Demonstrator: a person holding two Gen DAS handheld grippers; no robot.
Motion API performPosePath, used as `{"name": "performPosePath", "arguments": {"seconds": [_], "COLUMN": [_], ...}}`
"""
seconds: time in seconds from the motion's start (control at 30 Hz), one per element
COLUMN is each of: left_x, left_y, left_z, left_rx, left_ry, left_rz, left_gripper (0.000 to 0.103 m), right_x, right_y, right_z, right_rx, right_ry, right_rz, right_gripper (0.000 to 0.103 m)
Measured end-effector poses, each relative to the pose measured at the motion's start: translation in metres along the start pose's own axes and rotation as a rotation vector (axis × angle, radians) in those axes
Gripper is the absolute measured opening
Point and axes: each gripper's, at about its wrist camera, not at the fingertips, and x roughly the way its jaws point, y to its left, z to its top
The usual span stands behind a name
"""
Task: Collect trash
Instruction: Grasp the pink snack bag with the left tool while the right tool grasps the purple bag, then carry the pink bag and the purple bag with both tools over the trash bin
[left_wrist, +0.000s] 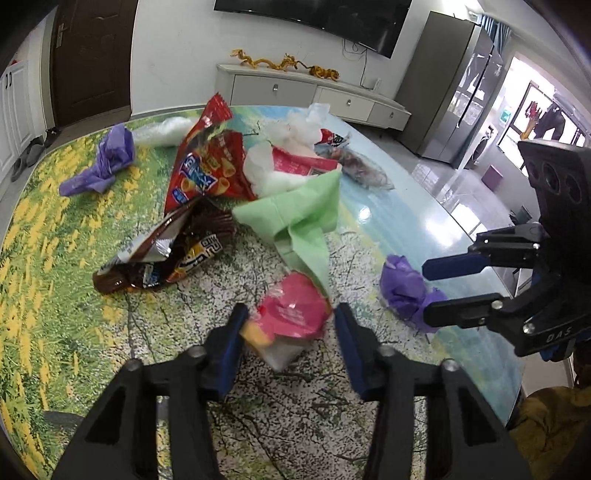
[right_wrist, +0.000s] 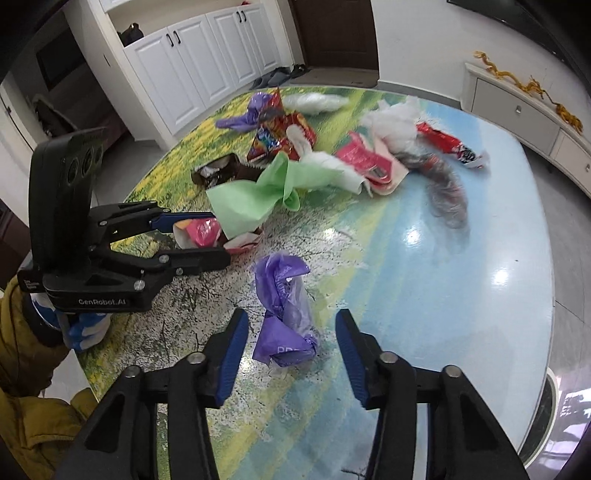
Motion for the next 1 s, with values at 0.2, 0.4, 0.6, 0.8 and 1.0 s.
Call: {"name": "performPosePath", "arguments": {"seconds": [0.2,0.4,0.6,0.8,1.0], "left_x": [-0.001,-0.011,-0.025,-0.037,-0.049], "left_y": [-0.002,-0.007,-0.021,-0.034,-0.033], "left_z": [-0.003,-0.015,-0.036,-0.055,-0.061], "left_rx": [-0.004,-0.023,-0.027,-0.027,-0.079], "left_ry": [-0.007,-0.007,0.027,0.037,0.009], "left_rz": [0.014,0.027,0.017,0.047,0.053], "left_gripper": [0.036,0.034,0.034,0.034,0.035], "right_x": [0.011,0.014,-0.001,-0.021,-0.042], "right_y": [0.001,0.006,0.005,0.002,-0.005], "right_z": [-0.004,-0.009,-0.018,-0.031,-0.048], "right_rx": [-0.014,-0.047,-0.052,-0.032,-0.003], "right_ry": [0.024,0.023,-0.007,-0.052,-0.100], "right_rz": [0.006,-0.004,0.010,0.020,0.034], "right_gripper": [0.039,0.031,0.031,0.031,0.031]}}
